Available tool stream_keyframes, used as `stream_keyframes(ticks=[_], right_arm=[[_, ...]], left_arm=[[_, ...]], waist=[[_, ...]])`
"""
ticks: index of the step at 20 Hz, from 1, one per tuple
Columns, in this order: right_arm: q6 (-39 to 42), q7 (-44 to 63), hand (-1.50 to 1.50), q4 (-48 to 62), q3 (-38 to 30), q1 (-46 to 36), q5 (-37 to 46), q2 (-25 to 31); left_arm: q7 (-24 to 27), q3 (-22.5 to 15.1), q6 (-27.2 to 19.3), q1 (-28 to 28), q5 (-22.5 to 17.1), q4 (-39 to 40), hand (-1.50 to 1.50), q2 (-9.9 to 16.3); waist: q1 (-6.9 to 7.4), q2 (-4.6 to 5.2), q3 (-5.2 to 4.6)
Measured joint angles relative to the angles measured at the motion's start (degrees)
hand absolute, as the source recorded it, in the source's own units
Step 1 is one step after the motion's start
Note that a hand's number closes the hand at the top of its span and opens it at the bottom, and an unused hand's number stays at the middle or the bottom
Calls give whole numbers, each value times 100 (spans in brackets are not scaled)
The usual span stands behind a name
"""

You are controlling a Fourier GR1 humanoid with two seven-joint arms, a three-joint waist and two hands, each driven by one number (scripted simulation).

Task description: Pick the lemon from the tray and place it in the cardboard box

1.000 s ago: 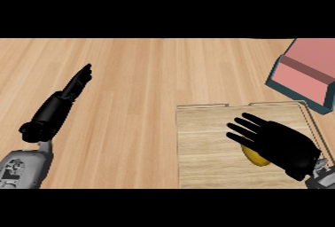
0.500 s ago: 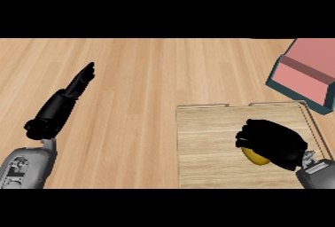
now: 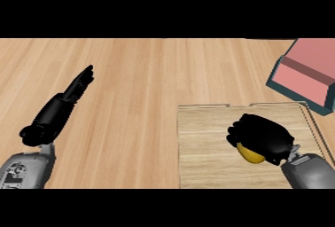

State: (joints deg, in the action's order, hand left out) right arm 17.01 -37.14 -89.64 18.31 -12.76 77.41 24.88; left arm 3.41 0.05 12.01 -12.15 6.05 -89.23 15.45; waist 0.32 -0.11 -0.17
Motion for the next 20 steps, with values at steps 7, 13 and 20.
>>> stream_keyframes(ticks=[7,13,20], right_arm=[[460,987,150,1001,-894,-764,-522,-1164],[76,1147,150,838,-1309,-1257,-796,-1506],[440,1763,150,-228,-1951,-1566,-1236,-1619]], left_arm=[[-103,-63,-7,-146,66,0,0,-56],[15,-32,-47,-3,128,30,0,-113],[38,98,21,2,111,83,0,-58]], waist=[[45,9,-37],[-3,9,5],[-55,-3,13]])
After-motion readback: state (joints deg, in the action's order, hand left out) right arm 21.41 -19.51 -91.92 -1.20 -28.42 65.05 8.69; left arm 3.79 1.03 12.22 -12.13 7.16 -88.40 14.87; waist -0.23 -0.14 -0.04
